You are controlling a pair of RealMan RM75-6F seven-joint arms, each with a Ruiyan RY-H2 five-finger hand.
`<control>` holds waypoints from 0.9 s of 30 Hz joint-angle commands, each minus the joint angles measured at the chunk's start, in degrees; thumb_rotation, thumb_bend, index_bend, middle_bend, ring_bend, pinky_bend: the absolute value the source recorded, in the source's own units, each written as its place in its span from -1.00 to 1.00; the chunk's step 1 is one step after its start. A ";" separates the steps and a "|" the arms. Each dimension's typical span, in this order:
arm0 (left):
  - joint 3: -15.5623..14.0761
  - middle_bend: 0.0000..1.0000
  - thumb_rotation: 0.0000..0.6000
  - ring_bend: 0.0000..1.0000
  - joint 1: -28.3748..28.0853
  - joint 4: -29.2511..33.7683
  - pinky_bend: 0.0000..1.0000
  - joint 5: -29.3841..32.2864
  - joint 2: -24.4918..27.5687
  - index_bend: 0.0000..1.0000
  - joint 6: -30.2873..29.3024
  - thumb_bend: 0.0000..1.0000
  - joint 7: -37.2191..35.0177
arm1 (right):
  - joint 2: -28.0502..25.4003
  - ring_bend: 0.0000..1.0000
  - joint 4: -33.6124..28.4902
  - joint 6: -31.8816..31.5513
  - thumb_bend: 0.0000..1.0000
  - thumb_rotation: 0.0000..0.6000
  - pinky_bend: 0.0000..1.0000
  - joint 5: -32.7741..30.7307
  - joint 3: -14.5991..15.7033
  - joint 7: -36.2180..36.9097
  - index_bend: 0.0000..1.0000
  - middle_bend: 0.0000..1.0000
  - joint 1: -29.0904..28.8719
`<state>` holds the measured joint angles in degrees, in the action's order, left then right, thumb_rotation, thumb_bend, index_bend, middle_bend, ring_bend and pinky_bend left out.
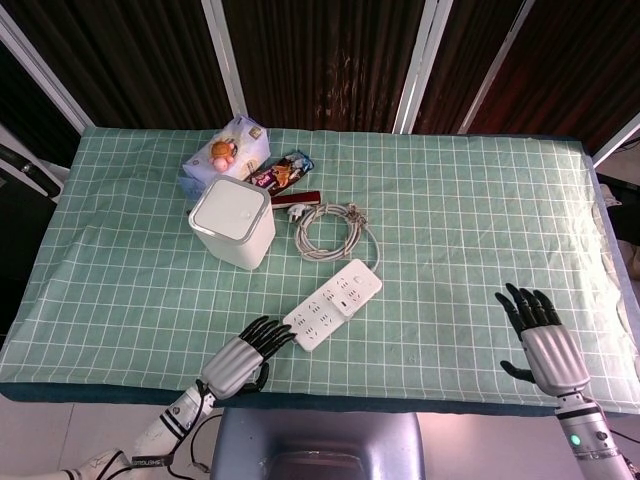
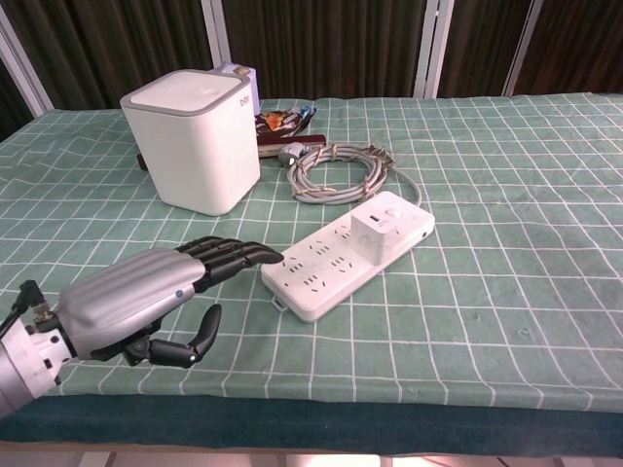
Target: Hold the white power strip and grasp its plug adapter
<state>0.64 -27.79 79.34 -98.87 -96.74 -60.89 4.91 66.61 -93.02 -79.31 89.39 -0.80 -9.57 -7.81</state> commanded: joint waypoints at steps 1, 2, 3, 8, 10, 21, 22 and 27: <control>0.69 -0.87 0.52 -1.00 -0.88 -1.61 -0.92 1.72 -2.24 -0.98 1.00 0.58 2.48 | -0.05 -1.00 0.00 0.17 -0.81 1.00 -0.99 -0.10 0.12 -0.03 -1.00 -1.00 -0.02; 0.93 -0.87 0.52 -1.00 -1.09 -2.12 -0.92 1.99 -3.05 -0.98 0.88 0.58 3.55 | -0.08 -1.00 0.02 0.26 -0.81 1.00 -0.99 -0.19 0.15 -0.02 -1.00 -1.00 -0.03; 1.08 -0.86 0.51 -1.00 -1.24 -2.50 -0.92 2.13 -3.64 -0.98 0.70 0.58 4.23 | -0.12 -1.00 -0.02 0.35 -0.81 1.00 -0.99 -0.23 0.17 -0.03 -1.00 -1.00 -0.07; 1.31 -0.85 0.53 -1.00 -2.12 -4.12 -0.92 3.38 -6.08 -0.97 1.09 0.58 6.59 | -0.25 -1.00 -0.18 0.61 -0.81 1.00 -0.99 -0.42 0.24 -0.12 -1.00 -1.00 -0.18; 1.25 -0.85 0.52 -1.00 -2.62 -4.83 -0.93 3.71 -7.06 -0.98 1.43 0.58 7.61 | -0.14 -1.00 -0.16 0.71 -0.81 1.00 -0.99 -0.36 0.32 -0.33 -1.00 -1.00 -0.25; 1.05 -0.97 0.51 -1.00 -4.00 -7.27 -0.96 5.88 -9.89 -1.00 2.95 0.58 11.69 | 0.74 -1.00 -0.18 2.14 -0.81 1.00 -0.99 0.38 0.94 -1.89 -1.00 -1.00 -1.12; 0.96 -0.97 0.51 -1.00 -4.10 -7.31 -0.96 6.19 -9.94 -1.00 3.24 0.57 12.02 | 0.99 -1.00 -0.07 2.13 -0.81 1.00 -0.99 0.89 1.03 -1.89 -1.00 -1.00 -1.29; 0.85 -0.97 0.52 -1.00 -4.69 -7.01 -0.96 7.80 -10.00 -1.00 4.44 0.57 13.40 | 2.60 -1.00 0.71 3.55 -0.81 1.00 -0.99 5.03 1.27 -2.56 -1.00 -1.00 -3.91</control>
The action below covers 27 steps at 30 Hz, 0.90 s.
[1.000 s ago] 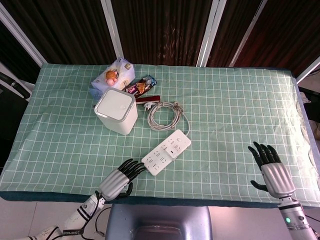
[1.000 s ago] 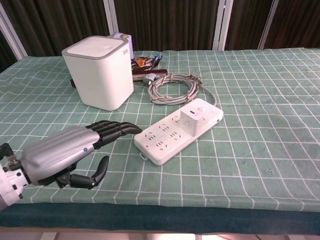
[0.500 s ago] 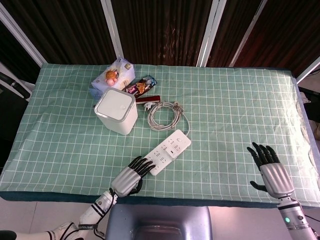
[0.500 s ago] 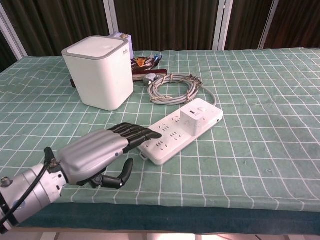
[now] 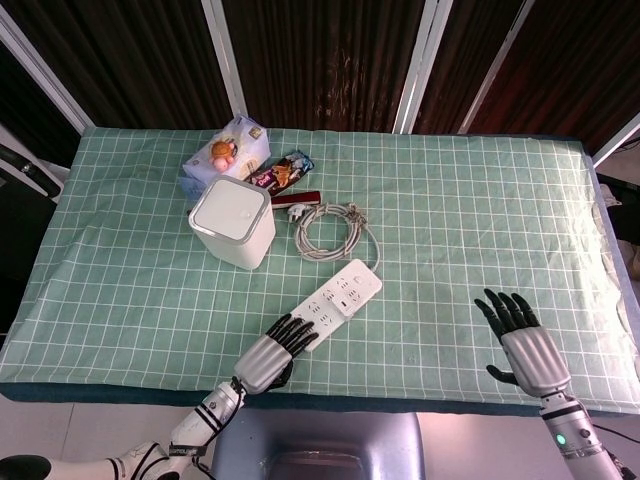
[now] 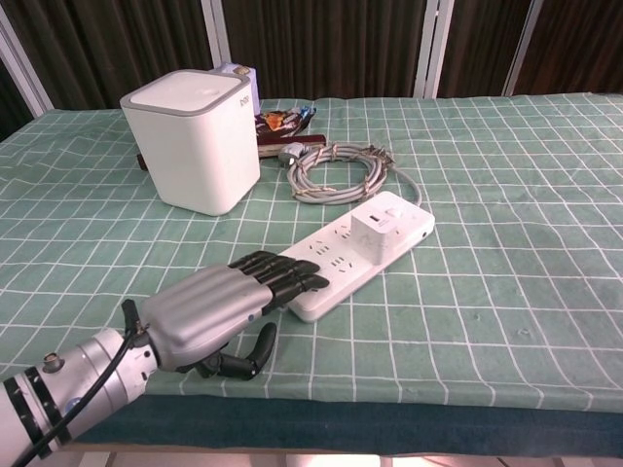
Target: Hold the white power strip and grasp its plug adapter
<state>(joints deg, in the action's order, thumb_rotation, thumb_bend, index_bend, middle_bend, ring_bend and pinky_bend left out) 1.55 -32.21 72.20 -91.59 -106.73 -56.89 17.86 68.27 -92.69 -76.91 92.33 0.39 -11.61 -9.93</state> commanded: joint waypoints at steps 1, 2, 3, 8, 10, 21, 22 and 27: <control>-0.07 -0.97 0.53 -1.00 -0.38 0.18 -0.96 0.72 -0.02 -1.00 0.55 0.57 0.69 | 1.16 -1.00 0.37 1.66 -0.81 1.00 -0.99 2.83 -0.14 -0.75 -1.00 -1.00 -2.61; -0.08 -0.97 0.52 -1.00 -0.48 0.23 -0.96 0.91 -0.02 -1.00 0.64 0.58 0.88 | 1.43 -1.00 0.39 2.25 -0.81 1.00 -0.99 3.53 -0.44 -0.94 -1.00 -1.00 -3.54; -0.07 -0.97 0.52 -1.00 -0.57 0.39 -0.96 1.20 0.00 -1.00 0.71 0.58 1.05 | 1.81 -1.00 0.33 3.27 -0.81 1.00 -0.99 4.09 -0.96 -1.20 -1.00 -1.00 -4.84; -0.22 -0.96 0.52 -1.00 -0.83 1.24 -0.96 1.88 0.31 -1.00 0.55 0.58 1.54 | 4.68 -1.00 1.22 8.04 -0.81 1.00 -0.95 5.37 -3.78 -2.81 -1.00 -1.00 -10.79; -0.40 -0.95 0.51 -1.00 -0.91 1.57 -0.96 1.97 0.52 -1.00 0.37 0.58 1.80 | 6.60 -1.00 2.35 9.83 -0.81 1.00 -0.93 5.80 -4.87 -3.03 -1.00 -1.00 -13.30; -0.69 -0.91 0.53 -1.00 -1.49 2.81 -0.95 3.71 1.30 -1.00 0.84 0.58 2.01 | 18.36 -1.00 15.72 16.89 -0.72 1.00 -0.76 8.44 -6.90 -1.38 -0.85 -0.88 -24.78; -0.71 -0.91 0.52 -1.00 -1.55 2.82 -0.95 3.79 1.34 -1.00 0.85 0.58 2.08 | 19.22 -1.00 16.81 17.25 -0.72 1.00 -0.76 8.21 -6.83 -1.17 -0.84 -0.87 -25.24; -0.95 -0.91 0.51 -1.00 -1.71 3.00 -0.95 4.37 1.59 -1.00 0.95 0.58 2.18 | 23.69 -1.00 22.56 17.15 -0.69 1.00 -0.76 8.37 -5.71 0.46 -0.81 -0.83 -27.05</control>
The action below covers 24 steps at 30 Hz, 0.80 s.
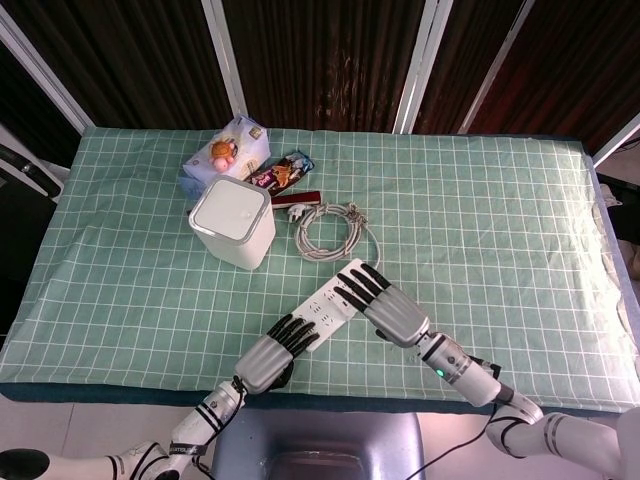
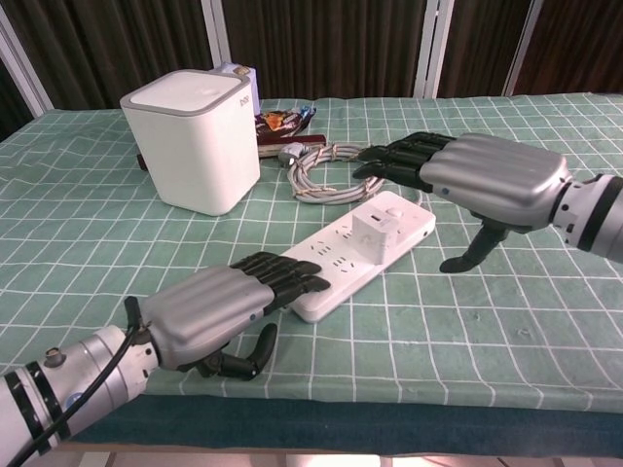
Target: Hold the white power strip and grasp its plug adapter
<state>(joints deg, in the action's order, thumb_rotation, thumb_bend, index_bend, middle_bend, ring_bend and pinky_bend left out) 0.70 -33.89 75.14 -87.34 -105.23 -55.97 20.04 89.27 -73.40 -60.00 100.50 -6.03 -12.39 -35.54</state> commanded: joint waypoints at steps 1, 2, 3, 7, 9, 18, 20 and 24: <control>-0.15 -0.91 0.51 -1.00 -0.05 0.09 -0.95 0.20 0.16 -1.00 0.03 0.59 0.08 | 3.28 -1.00 4.28 0.27 -0.68 1.00 -0.76 0.18 0.92 1.19 -0.80 -0.83 -1.64; -0.19 -0.90 0.51 -1.00 -0.07 0.17 -0.95 0.32 0.24 -1.00 0.00 0.59 0.11 | 4.06 -1.00 5.56 0.16 -0.68 1.00 -0.76 0.12 1.11 0.94 -0.79 -0.82 -1.87; -0.21 -0.91 0.51 -1.00 -0.09 0.23 -0.95 0.36 0.31 -1.00 -0.05 0.59 0.13 | 4.65 -1.00 6.45 -0.02 -0.67 1.00 -0.76 0.01 1.20 0.85 -0.79 -0.82 -1.98; -0.29 -0.91 0.51 -0.99 -0.15 0.52 -0.95 0.48 0.62 -1.00 -0.39 0.59 0.04 | 7.12 -1.00 9.37 -1.66 -0.64 1.00 -0.76 -0.67 1.27 2.19 -0.78 -0.81 -2.18; -0.40 -0.90 0.52 -0.99 -0.19 0.57 -0.95 0.58 0.68 -1.00 -0.41 0.58 -0.05 | 8.46 -1.00 10.94 -2.41 -0.58 1.00 -0.74 -0.90 1.19 2.36 -0.73 -0.77 -2.46; -0.73 -0.90 0.51 -0.99 -0.38 0.35 -0.95 1.11 0.57 -1.00 -0.38 0.59 0.17 | 12.07 -0.96 13.69 -3.20 -0.46 1.00 -0.63 -2.45 0.53 0.59 -0.51 -0.64 -4.17; -0.74 -0.90 0.51 -0.99 -0.41 0.33 -0.95 1.19 0.57 -1.00 -0.44 0.59 0.29 | 12.54 -0.92 14.07 -3.12 -0.44 1.00 -0.58 -2.91 0.50 0.41 -0.42 -0.60 -4.36; -0.78 -0.90 0.52 -0.99 -0.52 0.46 -0.95 1.32 0.57 -1.00 -0.54 0.58 0.38 | 13.09 -0.91 14.15 -0.99 -0.41 1.00 -0.57 -4.84 0.33 -1.30 -0.37 -0.58 -5.00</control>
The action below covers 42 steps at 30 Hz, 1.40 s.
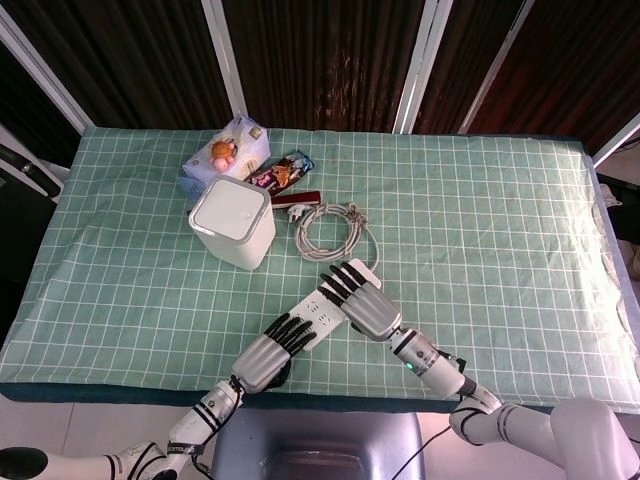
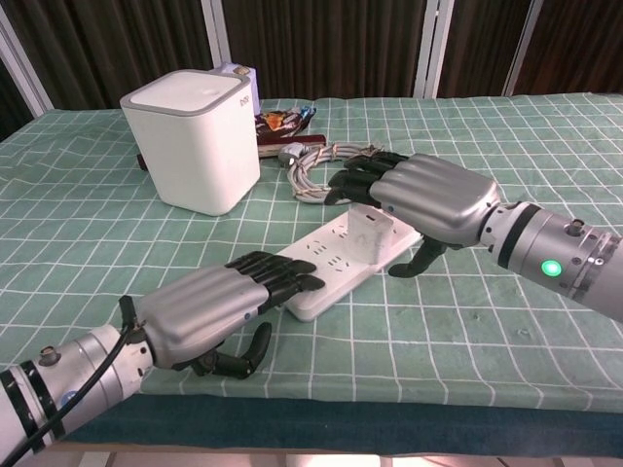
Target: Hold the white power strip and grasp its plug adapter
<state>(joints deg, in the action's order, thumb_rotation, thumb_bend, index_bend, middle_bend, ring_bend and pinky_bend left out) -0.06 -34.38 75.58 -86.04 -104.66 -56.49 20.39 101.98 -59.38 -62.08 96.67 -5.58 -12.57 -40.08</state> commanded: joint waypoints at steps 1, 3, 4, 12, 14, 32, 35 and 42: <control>-0.04 -0.90 0.51 -0.99 -0.03 0.05 -0.95 0.05 0.01 -1.00 -0.04 0.58 0.02 | 0.50 -0.90 0.19 1.28 -0.41 1.00 -0.57 -1.28 -0.17 -1.46 -0.36 -0.58 -0.58; -0.09 -0.90 0.52 -0.99 -0.04 0.03 -0.95 0.10 0.03 -1.00 -0.14 0.58 0.01 | 0.67 -0.87 0.02 1.66 -0.40 1.00 -0.56 -2.01 -0.27 -1.77 -0.33 -0.56 -0.74; -0.11 -0.90 0.52 -0.99 -0.03 0.02 -0.95 0.13 0.06 -1.00 -0.18 0.58 -0.02 | 0.73 -0.86 -0.01 1.67 -0.39 1.00 -0.55 -2.22 -0.31 -1.86 -0.31 -0.55 -0.81; -0.29 -0.90 0.52 -0.99 -0.08 -0.10 -0.95 0.24 0.16 -1.00 -0.40 0.59 -0.50 | 1.26 -0.78 -0.08 0.97 -0.37 1.00 -0.41 -3.28 -0.08 -2.34 -0.20 -0.46 -1.01; -0.28 -0.90 0.52 -0.99 -0.12 -0.06 -0.95 0.19 0.20 -1.00 -0.50 0.58 -0.53 | 1.22 -0.78 -0.23 0.93 -0.37 1.00 -0.40 -3.53 -0.07 -2.29 -0.19 -0.46 -1.08; -0.50 -0.90 0.52 -0.99 -0.35 -0.35 -0.94 0.52 0.07 -1.00 -0.48 0.59 -0.55 | 1.54 -0.55 -0.34 0.72 -0.14 1.00 -0.17 -4.92 0.50 -2.61 0.14 -0.24 -1.81; -0.55 -0.90 0.50 -0.99 -0.36 -0.44 -0.94 0.55 0.03 -1.00 -0.49 0.59 -0.58 | 1.65 -0.40 -0.28 0.58 -0.13 1.00 -0.03 -5.20 0.55 -2.63 0.33 -0.13 -1.76; -0.62 -0.90 0.51 -0.99 -0.36 -0.45 -0.93 0.58 0.08 -1.00 -0.62 0.58 -0.58 | 1.88 -0.22 -0.32 -0.18 -0.11 1.00 0.15 -5.43 0.61 -2.54 0.55 0.03 -1.73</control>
<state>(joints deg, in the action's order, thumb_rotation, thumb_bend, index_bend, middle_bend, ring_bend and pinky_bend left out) -0.67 -34.74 75.13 -85.46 -104.57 -57.11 19.81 103.84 -59.69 -62.26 91.24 -4.98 -15.14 -41.81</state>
